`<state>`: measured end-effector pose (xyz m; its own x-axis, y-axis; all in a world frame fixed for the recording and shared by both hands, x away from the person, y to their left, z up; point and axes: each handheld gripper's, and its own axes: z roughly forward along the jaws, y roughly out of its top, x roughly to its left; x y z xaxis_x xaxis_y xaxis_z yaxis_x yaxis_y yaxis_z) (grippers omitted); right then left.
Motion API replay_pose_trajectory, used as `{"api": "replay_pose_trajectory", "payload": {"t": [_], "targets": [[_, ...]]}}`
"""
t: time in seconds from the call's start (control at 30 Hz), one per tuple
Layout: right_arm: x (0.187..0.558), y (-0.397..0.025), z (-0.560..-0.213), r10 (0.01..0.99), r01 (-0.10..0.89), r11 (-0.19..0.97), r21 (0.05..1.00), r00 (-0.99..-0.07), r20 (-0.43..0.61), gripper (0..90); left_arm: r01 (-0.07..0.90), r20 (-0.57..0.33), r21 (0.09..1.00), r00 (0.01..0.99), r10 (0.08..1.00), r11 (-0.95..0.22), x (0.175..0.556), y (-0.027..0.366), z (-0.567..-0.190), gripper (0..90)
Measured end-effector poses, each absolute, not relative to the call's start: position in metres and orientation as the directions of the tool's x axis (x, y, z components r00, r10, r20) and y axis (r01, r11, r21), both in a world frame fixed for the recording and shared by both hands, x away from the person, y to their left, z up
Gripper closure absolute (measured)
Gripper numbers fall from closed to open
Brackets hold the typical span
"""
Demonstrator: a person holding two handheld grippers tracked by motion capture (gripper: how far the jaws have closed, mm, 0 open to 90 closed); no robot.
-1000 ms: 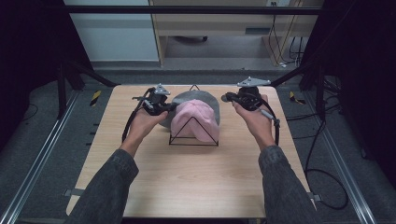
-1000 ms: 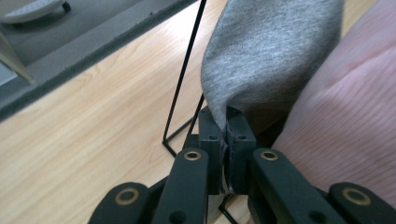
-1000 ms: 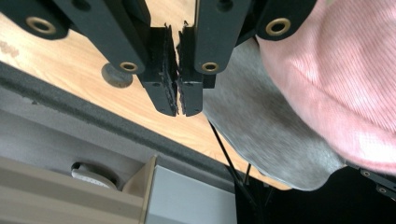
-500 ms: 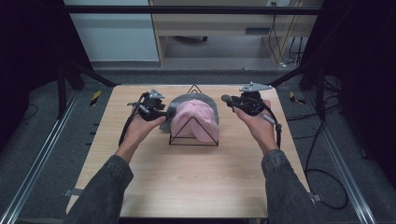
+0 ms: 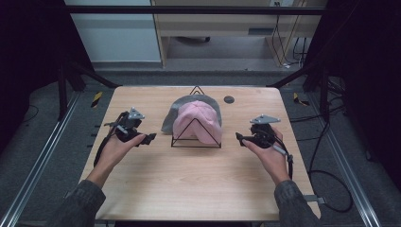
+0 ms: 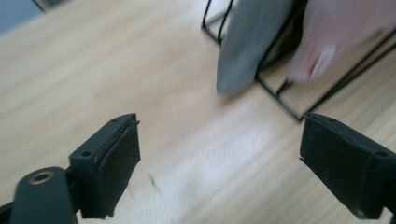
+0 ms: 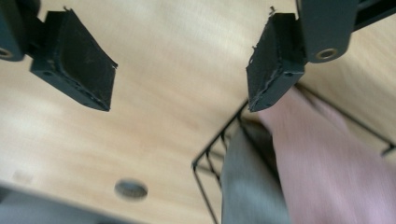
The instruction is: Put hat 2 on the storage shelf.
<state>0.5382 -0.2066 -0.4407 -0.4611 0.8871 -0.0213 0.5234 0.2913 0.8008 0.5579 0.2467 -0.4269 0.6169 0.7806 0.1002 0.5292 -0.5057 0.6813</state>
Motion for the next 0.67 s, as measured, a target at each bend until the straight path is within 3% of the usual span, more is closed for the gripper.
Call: {"api": "replay_pose_trajectory", "payload": {"t": [0.47,0.67], "targets": [[0.523,-0.197,-0.505,0.904,0.646,0.287,0.707,-0.426,0.022,14.7,0.608,0.042,0.613,0.612,0.79,-0.504,0.536,0.254,-0.495,6.6],[0.52,-0.193,-0.511,0.905,0.602,0.286,0.745,-0.425,-0.004,13.5,0.57,0.021,0.675,0.62,0.784,-0.469,0.535,0.257,-0.504,0.3]]}}
